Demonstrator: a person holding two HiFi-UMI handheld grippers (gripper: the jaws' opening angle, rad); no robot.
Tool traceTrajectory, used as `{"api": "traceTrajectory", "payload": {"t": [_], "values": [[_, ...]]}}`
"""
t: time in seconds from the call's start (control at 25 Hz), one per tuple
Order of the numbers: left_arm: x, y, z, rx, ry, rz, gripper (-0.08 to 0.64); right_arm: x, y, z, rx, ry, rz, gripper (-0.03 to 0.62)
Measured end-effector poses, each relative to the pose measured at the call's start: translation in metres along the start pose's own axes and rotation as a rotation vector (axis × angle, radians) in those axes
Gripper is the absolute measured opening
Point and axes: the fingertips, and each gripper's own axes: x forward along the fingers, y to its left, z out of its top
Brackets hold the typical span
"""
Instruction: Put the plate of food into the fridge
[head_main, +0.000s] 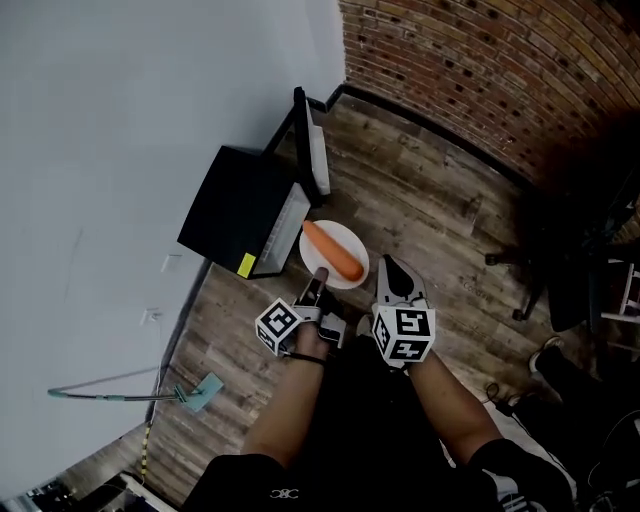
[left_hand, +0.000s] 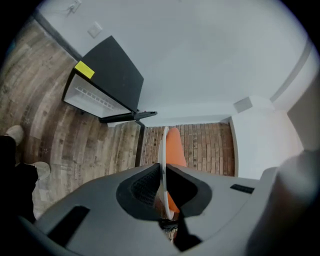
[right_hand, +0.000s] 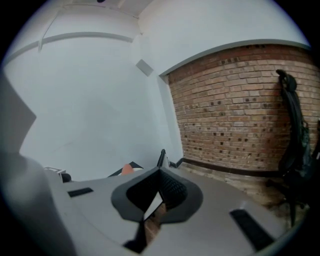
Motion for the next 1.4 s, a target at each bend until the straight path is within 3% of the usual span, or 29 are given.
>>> {"api": "traceTrajectory", "payload": {"t": [0.2, 0.44, 0.72, 0.88, 1.08, 1.4], "values": [[0.04, 0.069, 0.024, -0.021, -0.012, 0.025, 0.029, 0.062, -0.005, -0.056, -0.01, 0.055, 0.036, 0.009], [0.087, 0.172, 0.068, -0.082, -0.105, 0.052, 0.029, 0.134, 0.008, -0.136, -0.055, 0.1, 0.111, 0.009], [0.132, 0.303, 0.128, -0.121, -0.312, 0.035, 0.029, 0.198, -0.001, -0.251, 0.054, 0.183, 0.1, 0.009], [0.147, 0.366, 0.166, -0.143, -0.442, 0.063, 0.029, 0.213, 0.002, -0.302, 0.058, 0.248, 0.128, 0.009], [0.163, 0.404, 0.208, -0.077, -0.515, 0.092, 0.029, 0.226, 0.006, -0.334, 0.011, 0.288, 0.176, 0.009], [0.176, 0.422, 0.258, -0.079, -0.635, 0.089, 0.029, 0.289, 0.025, -0.336, -0.122, 0.242, 0.253, 0.009]]}}
